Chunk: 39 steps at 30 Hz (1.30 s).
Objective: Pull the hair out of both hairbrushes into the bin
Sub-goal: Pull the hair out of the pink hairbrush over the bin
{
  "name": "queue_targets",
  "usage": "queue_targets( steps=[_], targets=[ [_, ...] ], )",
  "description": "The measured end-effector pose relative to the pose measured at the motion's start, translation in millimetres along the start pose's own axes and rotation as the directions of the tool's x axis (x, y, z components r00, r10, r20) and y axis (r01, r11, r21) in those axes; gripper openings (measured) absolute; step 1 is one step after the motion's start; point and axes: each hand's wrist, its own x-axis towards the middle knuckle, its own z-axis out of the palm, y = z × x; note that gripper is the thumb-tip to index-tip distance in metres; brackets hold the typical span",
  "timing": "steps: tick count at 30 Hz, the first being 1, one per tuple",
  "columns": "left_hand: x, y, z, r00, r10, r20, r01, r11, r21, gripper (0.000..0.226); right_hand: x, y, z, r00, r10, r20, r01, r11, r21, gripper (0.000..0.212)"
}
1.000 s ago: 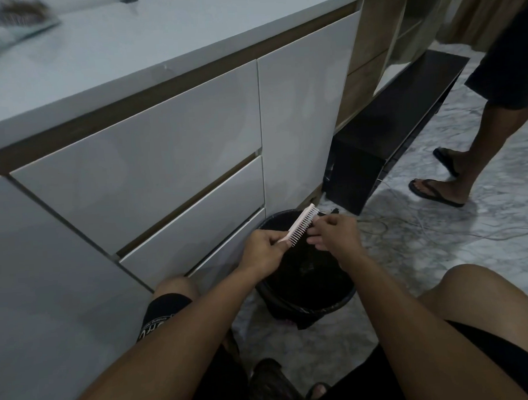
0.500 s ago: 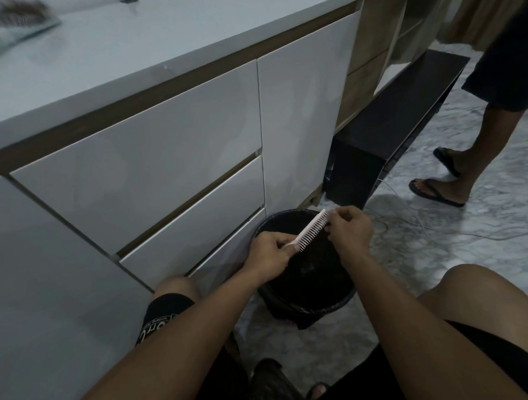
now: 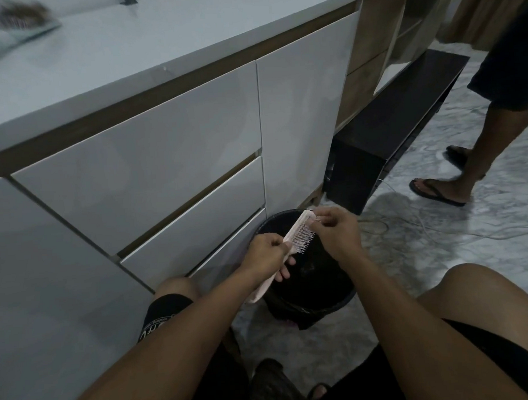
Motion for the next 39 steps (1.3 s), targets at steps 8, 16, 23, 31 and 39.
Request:
queue_targets(
  steps=[8,16,23,31,39],
  targets=[
    [1.3,1.7,-4.9,0.998,-0.067,-0.006,0.066,0.996,-0.054,0.026,1.6,-1.8,-3.1,0.999,0.003,-0.040,-0.002,1.000,0.021,0.017],
    [2.7,6.3,-3.2,0.994,-0.108,0.013,0.109,0.990,-0.088,0.026,0.1,3.7,3.9,0.996,-0.070,0.050,0.078,0.981,-0.180,0.017],
    [0.3,10.5,-5.0,0.985,-0.173,0.010,0.173,0.972,-0.159,0.023,-4.2,-1.4,2.9,0.981,-0.029,0.190,0.045,0.996,-0.083,0.008],
    [0.2,11.3,-5.9,0.966,-0.254,0.039,0.257,0.955,-0.146,0.040,-0.4,1.7,4.6,0.989,0.016,0.146,-0.001,0.995,-0.099,0.015],
    [-2.4,9.2,-7.4,0.967,-0.245,0.068,0.252,0.955,-0.157,0.029,-15.4,-12.3,7.4,0.924,0.100,0.369,-0.063,0.992,-0.111,0.027]
  ],
)
